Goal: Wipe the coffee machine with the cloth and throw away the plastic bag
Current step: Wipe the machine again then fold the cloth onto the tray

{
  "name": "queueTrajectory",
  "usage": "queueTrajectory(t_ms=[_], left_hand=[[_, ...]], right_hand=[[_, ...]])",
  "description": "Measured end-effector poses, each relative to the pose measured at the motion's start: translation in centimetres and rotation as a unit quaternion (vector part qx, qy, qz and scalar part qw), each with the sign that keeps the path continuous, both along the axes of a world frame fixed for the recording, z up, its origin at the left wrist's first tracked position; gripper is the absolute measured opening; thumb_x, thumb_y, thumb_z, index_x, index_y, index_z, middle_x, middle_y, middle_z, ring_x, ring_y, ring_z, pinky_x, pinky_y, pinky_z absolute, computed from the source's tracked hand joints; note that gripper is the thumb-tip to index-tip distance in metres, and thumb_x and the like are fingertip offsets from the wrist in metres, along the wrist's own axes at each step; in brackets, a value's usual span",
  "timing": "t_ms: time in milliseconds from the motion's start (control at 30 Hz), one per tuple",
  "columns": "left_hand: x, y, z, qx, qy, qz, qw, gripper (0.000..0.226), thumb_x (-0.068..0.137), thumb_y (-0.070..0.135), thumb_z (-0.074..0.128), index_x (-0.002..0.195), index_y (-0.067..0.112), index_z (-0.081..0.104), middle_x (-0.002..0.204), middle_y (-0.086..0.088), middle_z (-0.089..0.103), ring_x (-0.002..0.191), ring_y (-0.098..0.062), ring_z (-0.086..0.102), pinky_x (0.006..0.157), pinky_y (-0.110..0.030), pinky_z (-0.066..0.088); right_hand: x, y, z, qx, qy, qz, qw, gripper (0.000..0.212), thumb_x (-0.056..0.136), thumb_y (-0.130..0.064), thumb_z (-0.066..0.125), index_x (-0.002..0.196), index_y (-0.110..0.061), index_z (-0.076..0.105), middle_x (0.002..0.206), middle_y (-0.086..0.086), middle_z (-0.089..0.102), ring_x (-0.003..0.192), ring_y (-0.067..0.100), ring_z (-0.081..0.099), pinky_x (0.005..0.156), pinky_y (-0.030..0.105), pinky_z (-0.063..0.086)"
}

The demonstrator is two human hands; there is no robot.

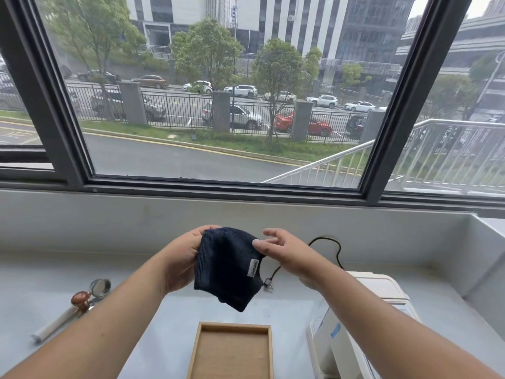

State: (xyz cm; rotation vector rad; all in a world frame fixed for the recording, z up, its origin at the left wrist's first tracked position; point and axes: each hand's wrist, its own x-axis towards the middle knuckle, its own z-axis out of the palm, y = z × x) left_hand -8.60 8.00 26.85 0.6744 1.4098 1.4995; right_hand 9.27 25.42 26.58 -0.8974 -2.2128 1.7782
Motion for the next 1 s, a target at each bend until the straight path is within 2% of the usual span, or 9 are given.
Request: queueTrajectory(t_ms=[100,233,333,467,567,700,833,900,1000], left_hand=[[0.5,0.1,0.2,0.03,-0.049,-0.025,0.998,0.04,0.089,0.017,0.064,0.126,0.001,0.065,0.113,-0.023,0.068,0.099,-0.039,0.063,0.076,-0.047,0.057],[0.7,0.2,0.4,0.041,-0.056,-0.039,0.997,0.034,0.092,0.025,0.062,0.117,0.009,0.076,0.11,-0.02,0.074,0.095,-0.036,0.071,0.072,-0.048,0.061],[0.9,0.2,0.3,0.014,-0.012,-0.024,1.0,0.029,0.087,0.031,0.063,0.106,0.015,0.079,0.094,-0.013,0.076,0.078,-0.028,0.072,0.061,-0.038,0.058],[0.7,-0.3,-0.8,-0.079,-0.011,0.02,0.997,0.038,0.088,0.046,0.064,0.116,0.023,0.074,0.107,-0.008,0.08,0.084,-0.022,0.076,0.067,-0.035,0.062],[1.0,-0.7,-1.5,-0.095,-0.01,0.03,0.995,0.042,0.082,0.045,0.066,0.116,0.021,0.074,0.103,-0.006,0.082,0.081,-0.02,0.078,0.063,-0.033,0.062],[1.4,-0.7,-2.5,-0.102,-0.002,0.046,0.994,0.035,0.099,0.042,0.058,0.125,0.022,0.072,0.113,-0.007,0.081,0.098,-0.024,0.077,0.077,-0.037,0.06],[1.1,-1.3,-3.0,-0.105,-0.015,0.008,0.994,0.03,0.097,0.035,0.059,0.115,0.016,0.073,0.096,-0.007,0.079,0.079,-0.023,0.075,0.065,-0.034,0.059],[0.7,-1.7,-3.5,-0.096,-0.056,0.0,0.994,0.03,0.093,0.034,0.057,0.104,0.013,0.075,0.091,-0.015,0.073,0.077,-0.03,0.071,0.069,-0.041,0.058],[-0.3,-2.4,-5.4,-0.092,-0.151,0.036,0.984,0.057,0.091,0.056,0.045,0.103,0.015,0.083,0.113,-0.017,0.077,0.097,-0.038,0.076,0.085,-0.056,0.061]], right_hand=[[0.0,-0.3,-0.9,-0.168,0.052,0.058,0.983,0.063,0.073,-0.066,0.08,0.12,-0.025,0.067,0.106,-0.009,0.068,0.084,0.011,0.051,0.091,0.036,0.039],[-0.1,-0.9,-2.0,-0.25,0.088,0.102,0.959,0.044,0.083,-0.05,0.078,0.118,-0.025,0.072,0.111,0.004,0.07,0.093,0.022,0.065,0.096,0.039,0.053],[-0.3,-1.7,-2.6,-0.257,0.097,0.107,0.956,0.042,0.091,-0.036,0.076,0.128,-0.018,0.067,0.118,0.011,0.069,0.099,0.028,0.068,0.09,0.041,0.055],[-0.8,-2.1,-3.1,-0.295,0.139,0.049,0.944,0.029,0.096,-0.01,0.066,0.125,-0.008,0.07,0.121,0.018,0.072,0.107,0.035,0.071,0.09,0.05,0.06],[-1.2,-2.3,-3.6,-0.314,0.138,0.016,0.939,0.032,0.099,-0.023,0.061,0.129,-0.012,0.067,0.124,0.014,0.074,0.105,0.031,0.074,0.084,0.048,0.062],[-1.7,-3.0,-4.5,-0.25,0.08,0.027,0.965,0.039,0.086,-0.044,0.073,0.12,-0.027,0.071,0.115,0.003,0.077,0.095,0.025,0.074,0.082,0.038,0.052],[-2.2,-3.3,-6.3,-0.239,0.111,0.013,0.965,0.03,0.082,-0.018,0.077,0.112,-0.014,0.073,0.104,0.012,0.075,0.089,0.029,0.072,0.08,0.043,0.056],[-2.3,-3.1,-6.9,-0.253,0.133,-0.011,0.958,0.034,0.086,-0.01,0.073,0.12,-0.011,0.072,0.11,0.014,0.076,0.094,0.031,0.073,0.076,0.044,0.06],[-2.1,-2.8,-7.8,-0.255,0.136,-0.045,0.956,0.029,0.091,-0.005,0.069,0.12,-0.012,0.072,0.105,0.01,0.078,0.085,0.026,0.074,0.065,0.037,0.06]])
